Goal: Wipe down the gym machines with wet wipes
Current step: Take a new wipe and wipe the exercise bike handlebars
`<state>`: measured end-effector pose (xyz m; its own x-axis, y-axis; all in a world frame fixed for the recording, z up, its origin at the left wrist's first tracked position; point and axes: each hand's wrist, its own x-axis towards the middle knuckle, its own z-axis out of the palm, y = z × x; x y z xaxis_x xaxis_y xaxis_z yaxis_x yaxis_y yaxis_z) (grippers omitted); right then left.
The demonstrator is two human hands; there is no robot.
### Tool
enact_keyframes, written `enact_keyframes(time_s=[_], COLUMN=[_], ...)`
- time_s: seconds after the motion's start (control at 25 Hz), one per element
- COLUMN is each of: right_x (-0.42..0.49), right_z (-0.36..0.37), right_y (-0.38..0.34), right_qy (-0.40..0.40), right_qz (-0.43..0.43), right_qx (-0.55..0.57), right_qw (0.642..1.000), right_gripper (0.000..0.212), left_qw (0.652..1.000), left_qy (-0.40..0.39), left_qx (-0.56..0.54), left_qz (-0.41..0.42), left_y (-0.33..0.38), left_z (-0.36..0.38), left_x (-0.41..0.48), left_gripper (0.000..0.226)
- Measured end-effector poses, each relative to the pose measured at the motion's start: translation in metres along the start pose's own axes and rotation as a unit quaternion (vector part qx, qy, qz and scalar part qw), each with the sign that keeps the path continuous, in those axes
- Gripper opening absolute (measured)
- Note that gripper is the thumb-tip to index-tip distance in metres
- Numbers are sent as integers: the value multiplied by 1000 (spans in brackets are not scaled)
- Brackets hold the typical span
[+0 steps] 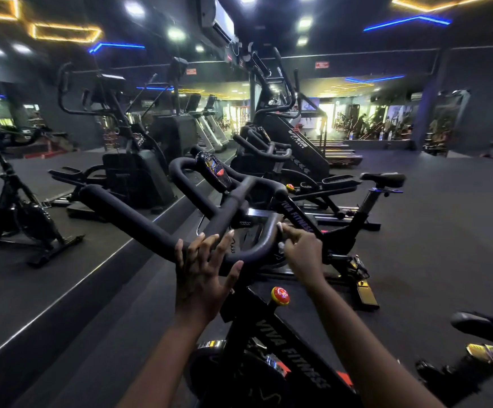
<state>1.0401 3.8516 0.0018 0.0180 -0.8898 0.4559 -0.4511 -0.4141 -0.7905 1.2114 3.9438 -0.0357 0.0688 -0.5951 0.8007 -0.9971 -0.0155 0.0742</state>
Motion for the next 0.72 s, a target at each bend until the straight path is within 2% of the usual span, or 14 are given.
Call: enact_keyframes(time_s=[0.12, 0.28, 0.4, 0.48, 0.6, 0.72], right_x=[-35, -75, -99, -98, -72, -43], right_z=[9, 14, 18, 14, -1, -4], right_y=[-5, -19, -36, -41, -46, -60], right_qy=[32, 41, 10, -19, -24, -73], right_qz=[-47, -66, -132, -188, -248, -316], right_qx=[-5, -6, -16, 3, 30, 5], right_qw=[998, 997, 991, 982, 968, 946], right_gripper=[42, 40, 39, 34, 30, 28], left_qw=[1000, 999, 999, 996, 956, 872], left_qy=[-11, -29, -40, -20, 31, 87], left_qx=[-4, -9, -12, -80, -257, -395], left_qz=[-7, -16, -15, -30, -139, -276], left_y=[0, 0, -3, -4, 8, 27], left_z=[-2, -1, 1, -6, -25, -39], left_x=[1, -1, 0, -2, -24, -42], left_gripper=[57, 59, 61, 68, 69, 80])
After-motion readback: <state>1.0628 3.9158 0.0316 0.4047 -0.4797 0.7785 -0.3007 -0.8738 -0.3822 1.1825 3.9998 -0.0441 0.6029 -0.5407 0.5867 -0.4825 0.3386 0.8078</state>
